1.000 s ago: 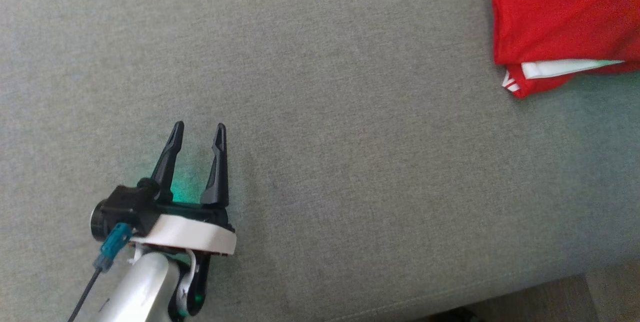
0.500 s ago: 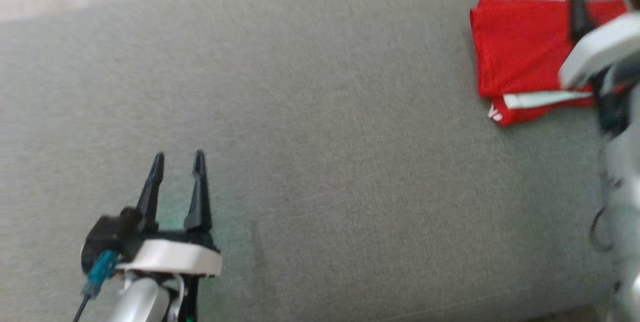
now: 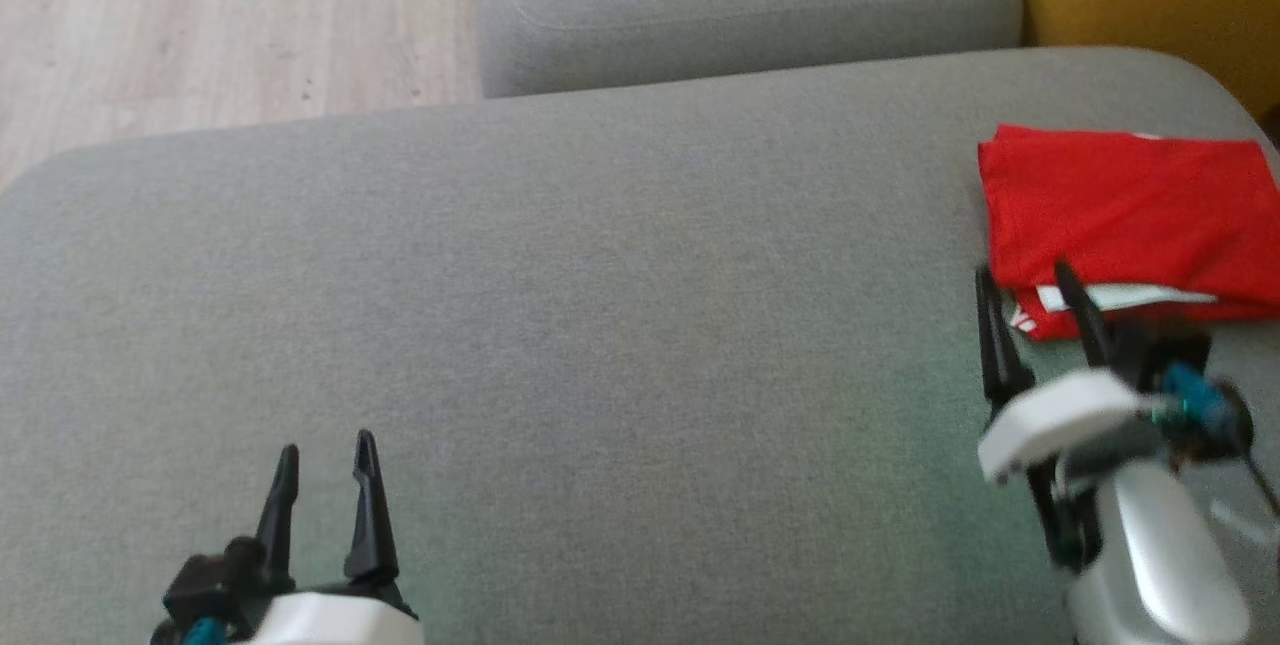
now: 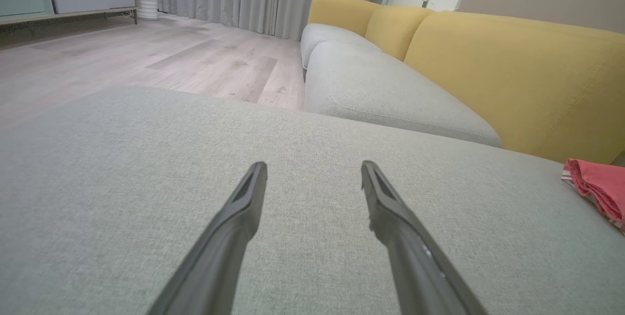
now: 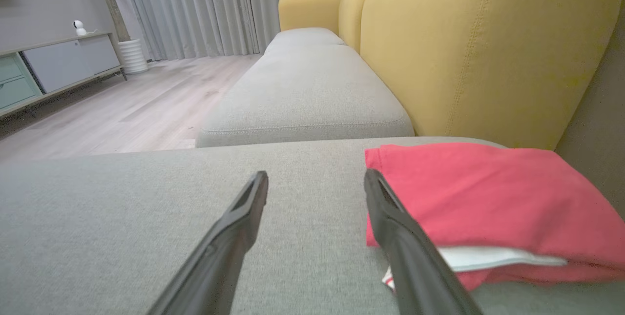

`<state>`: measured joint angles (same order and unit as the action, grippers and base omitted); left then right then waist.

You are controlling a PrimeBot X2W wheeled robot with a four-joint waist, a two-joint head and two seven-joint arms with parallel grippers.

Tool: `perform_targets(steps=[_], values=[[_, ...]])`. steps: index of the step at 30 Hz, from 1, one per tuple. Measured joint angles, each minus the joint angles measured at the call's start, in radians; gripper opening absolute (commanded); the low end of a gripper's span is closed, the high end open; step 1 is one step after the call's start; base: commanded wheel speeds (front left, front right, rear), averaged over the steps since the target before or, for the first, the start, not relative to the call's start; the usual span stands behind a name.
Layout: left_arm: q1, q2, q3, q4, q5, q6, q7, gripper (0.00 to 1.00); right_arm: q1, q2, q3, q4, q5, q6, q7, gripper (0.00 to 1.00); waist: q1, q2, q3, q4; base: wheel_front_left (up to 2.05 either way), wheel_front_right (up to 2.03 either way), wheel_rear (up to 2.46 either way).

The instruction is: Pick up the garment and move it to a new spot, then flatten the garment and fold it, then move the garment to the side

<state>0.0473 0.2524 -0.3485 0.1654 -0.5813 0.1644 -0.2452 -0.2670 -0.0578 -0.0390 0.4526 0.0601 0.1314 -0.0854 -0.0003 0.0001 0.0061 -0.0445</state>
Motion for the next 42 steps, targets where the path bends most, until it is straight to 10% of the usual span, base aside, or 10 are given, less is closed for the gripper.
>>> perform_targets(steps=[34,35,42], values=[[0.021,-0.031,-0.042,0.06,0.037,0.04,-0.002,1.0,0.259,0.009,0.115,-0.168,0.095,0.0,-0.076,1.0,0.0004,0.0,-0.022,0.06,0.0,0.0,0.0],[0.021,-0.035,-0.042,0.069,0.036,0.038,-0.002,0.0,0.259,0.009,0.116,-0.156,0.096,0.0,-0.075,0.0,0.0004,0.0,-0.022,0.06,0.0,0.0,0.0],[0.06,-0.049,-0.042,0.136,0.015,0.036,0.007,0.0,0.317,0.01,0.121,-0.08,0.123,0.0,-0.071,0.0,0.0004,0.0,-0.021,0.059,0.0,0.0,0.0]])
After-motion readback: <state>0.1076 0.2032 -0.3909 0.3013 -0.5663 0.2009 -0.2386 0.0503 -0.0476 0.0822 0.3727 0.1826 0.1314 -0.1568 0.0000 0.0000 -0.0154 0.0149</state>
